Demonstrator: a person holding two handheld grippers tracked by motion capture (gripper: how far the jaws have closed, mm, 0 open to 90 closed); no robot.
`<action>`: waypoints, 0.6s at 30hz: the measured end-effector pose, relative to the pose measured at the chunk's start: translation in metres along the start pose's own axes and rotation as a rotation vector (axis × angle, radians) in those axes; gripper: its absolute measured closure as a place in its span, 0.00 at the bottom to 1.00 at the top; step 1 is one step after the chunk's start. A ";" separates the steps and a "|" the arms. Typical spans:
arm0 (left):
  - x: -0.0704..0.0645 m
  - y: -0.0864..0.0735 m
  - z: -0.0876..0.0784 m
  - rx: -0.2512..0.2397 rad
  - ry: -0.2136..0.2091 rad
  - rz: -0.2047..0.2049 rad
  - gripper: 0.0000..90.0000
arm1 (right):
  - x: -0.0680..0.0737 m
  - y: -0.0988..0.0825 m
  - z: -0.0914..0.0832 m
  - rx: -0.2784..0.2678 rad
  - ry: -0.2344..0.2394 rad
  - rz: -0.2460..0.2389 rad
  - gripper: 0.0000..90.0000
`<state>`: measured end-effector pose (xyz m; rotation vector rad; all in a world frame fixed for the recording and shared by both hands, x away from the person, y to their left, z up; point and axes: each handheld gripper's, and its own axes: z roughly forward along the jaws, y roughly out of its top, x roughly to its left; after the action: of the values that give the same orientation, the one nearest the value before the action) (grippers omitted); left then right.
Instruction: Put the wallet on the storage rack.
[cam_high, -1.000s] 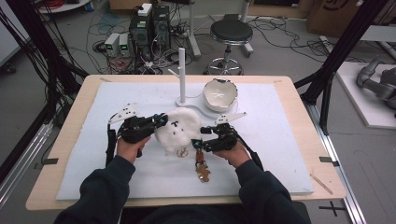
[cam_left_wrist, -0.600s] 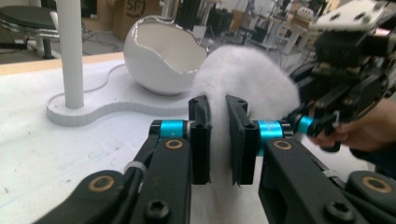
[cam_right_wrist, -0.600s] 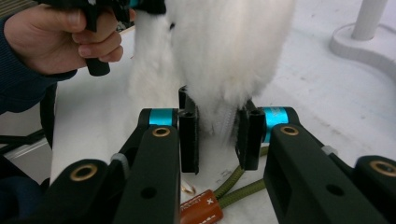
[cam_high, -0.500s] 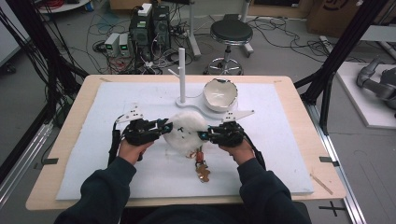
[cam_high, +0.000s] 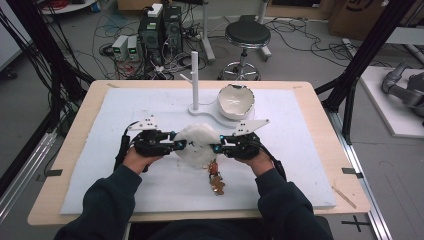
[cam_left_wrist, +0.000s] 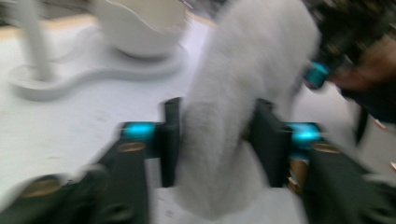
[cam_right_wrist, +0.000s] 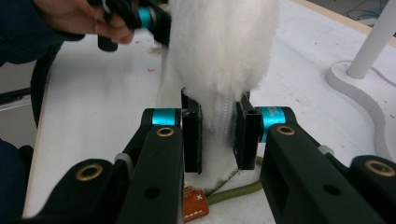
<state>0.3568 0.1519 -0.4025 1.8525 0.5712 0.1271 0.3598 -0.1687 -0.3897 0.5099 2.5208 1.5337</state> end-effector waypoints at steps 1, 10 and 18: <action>0.000 0.000 0.000 -0.002 -0.012 0.000 0.83 | 0.000 0.000 -0.001 0.000 -0.010 0.006 0.86; 0.002 0.006 -0.013 -0.168 -0.001 -0.036 0.87 | -0.014 -0.008 -0.006 -0.065 -0.074 0.192 0.52; -0.001 0.006 -0.010 -0.166 -0.002 -0.022 0.87 | -0.011 -0.008 0.000 -0.060 -0.024 0.193 0.52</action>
<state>0.3538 0.1589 -0.3933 1.6849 0.5623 0.1537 0.3685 -0.1758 -0.3977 0.7777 2.4612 1.6497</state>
